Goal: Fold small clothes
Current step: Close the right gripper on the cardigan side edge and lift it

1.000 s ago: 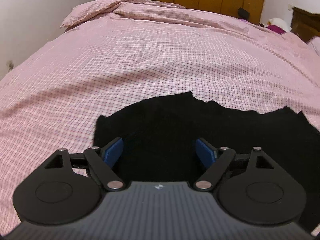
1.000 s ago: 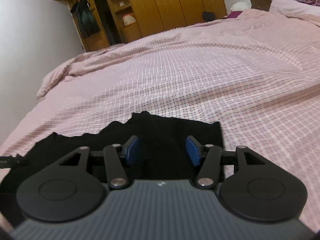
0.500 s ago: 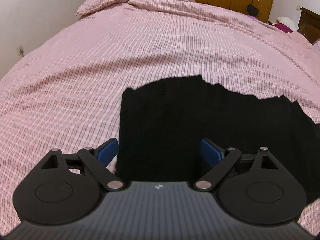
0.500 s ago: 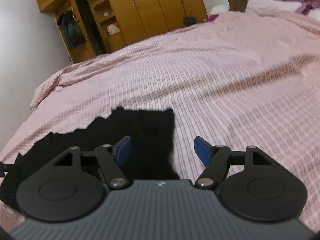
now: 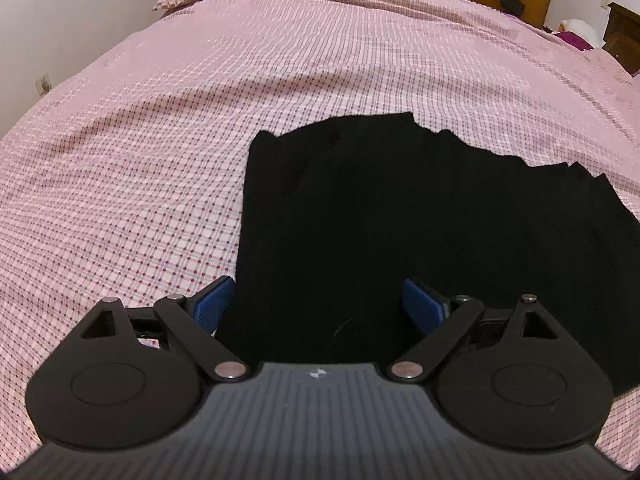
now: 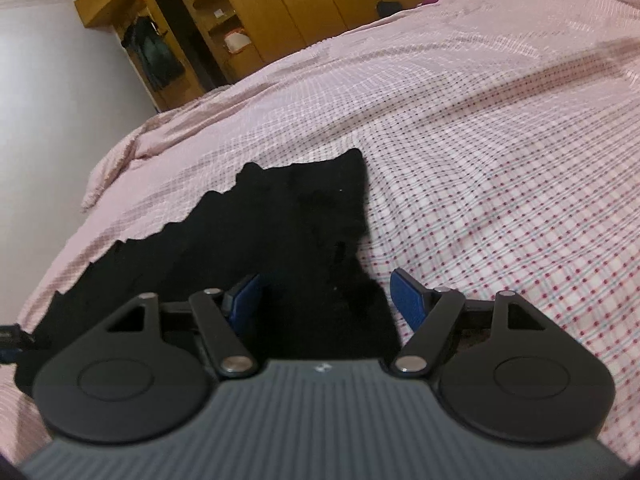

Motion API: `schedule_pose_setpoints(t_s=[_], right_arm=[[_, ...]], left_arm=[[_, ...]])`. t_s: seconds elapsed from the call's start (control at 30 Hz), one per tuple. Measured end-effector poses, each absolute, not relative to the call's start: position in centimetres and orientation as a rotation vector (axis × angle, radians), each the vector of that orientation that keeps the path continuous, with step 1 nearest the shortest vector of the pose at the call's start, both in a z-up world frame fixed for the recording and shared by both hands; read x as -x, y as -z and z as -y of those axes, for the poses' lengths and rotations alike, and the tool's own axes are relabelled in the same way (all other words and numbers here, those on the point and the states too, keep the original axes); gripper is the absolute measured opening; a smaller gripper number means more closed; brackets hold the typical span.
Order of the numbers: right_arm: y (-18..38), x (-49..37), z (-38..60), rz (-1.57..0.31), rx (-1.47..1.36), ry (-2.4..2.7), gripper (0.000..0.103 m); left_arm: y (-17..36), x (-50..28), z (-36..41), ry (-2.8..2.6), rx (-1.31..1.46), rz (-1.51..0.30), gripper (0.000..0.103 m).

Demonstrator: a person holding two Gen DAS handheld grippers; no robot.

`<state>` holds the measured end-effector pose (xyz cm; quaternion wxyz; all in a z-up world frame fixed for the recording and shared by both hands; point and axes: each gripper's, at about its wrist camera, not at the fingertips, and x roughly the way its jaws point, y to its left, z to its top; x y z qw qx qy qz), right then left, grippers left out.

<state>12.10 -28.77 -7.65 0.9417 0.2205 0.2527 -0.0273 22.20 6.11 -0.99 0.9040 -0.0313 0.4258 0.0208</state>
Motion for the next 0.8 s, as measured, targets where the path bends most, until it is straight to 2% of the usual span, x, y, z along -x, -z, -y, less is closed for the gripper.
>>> schedule_pose_setpoints(t_s=[0.7,0.73,0.8], right_arm=[[8.5,-13.4,28.3,-0.496,-0.560,-0.070,0.071],[8.5,-13.5,28.3,-0.493,-0.562,-0.066,0.068],[8.6,-13.5,28.3,-0.489,-0.574,-0.069,0.044]], left_arm=[[2.0,-22.7,-6.6,-0.033,0.085,-0.893,0.096],[2.0,-22.7,-6.6,-0.033,0.085,-0.893,0.097],[2.0,-22.7,-6.6,-0.032,0.084,-0.893,0.097]])
